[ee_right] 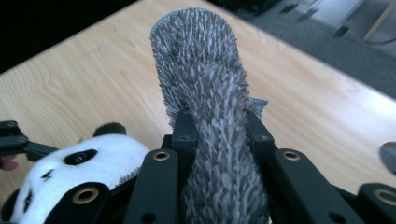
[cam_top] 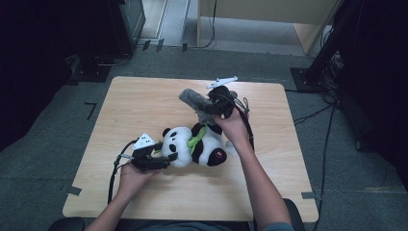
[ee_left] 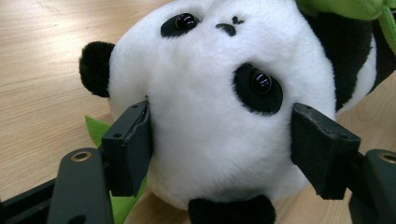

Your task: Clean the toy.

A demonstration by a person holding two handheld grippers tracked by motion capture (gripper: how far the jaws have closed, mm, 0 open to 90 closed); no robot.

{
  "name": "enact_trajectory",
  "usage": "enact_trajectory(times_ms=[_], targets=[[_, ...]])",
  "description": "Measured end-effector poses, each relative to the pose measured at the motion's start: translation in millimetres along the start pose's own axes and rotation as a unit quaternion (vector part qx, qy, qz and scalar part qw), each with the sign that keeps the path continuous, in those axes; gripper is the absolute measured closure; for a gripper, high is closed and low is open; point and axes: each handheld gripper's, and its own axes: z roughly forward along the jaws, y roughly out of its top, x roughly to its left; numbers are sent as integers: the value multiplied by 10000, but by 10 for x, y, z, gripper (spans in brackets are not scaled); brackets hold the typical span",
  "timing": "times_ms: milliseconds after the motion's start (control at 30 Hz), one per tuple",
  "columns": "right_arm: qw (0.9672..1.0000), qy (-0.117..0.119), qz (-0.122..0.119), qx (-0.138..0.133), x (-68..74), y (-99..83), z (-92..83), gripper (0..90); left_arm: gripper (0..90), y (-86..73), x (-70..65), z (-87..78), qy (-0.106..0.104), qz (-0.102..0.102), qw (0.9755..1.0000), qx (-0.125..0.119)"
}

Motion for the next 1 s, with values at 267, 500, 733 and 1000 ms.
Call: enact_trajectory(times_ms=[267, 500, 733, 1000], targets=[[9996, 66, 171, -210, -70, -105, -311, 720, 211, 29, 8, 11, 7, 8, 10000, 51], [9993, 50, 327, -187, -139, -289, -477, 716, 154, 41, 36, 28, -43, 1, 9999, 166], [9988, -57, 316, -356, -110, -384, -690, 713, 144, 50, 45, 35, -79, -34, 9998, 186], [9993, 178, 338, -24, -108, -668, -382, 708, 168, 65, 54, 47, -63, -55, 9999, 132]])
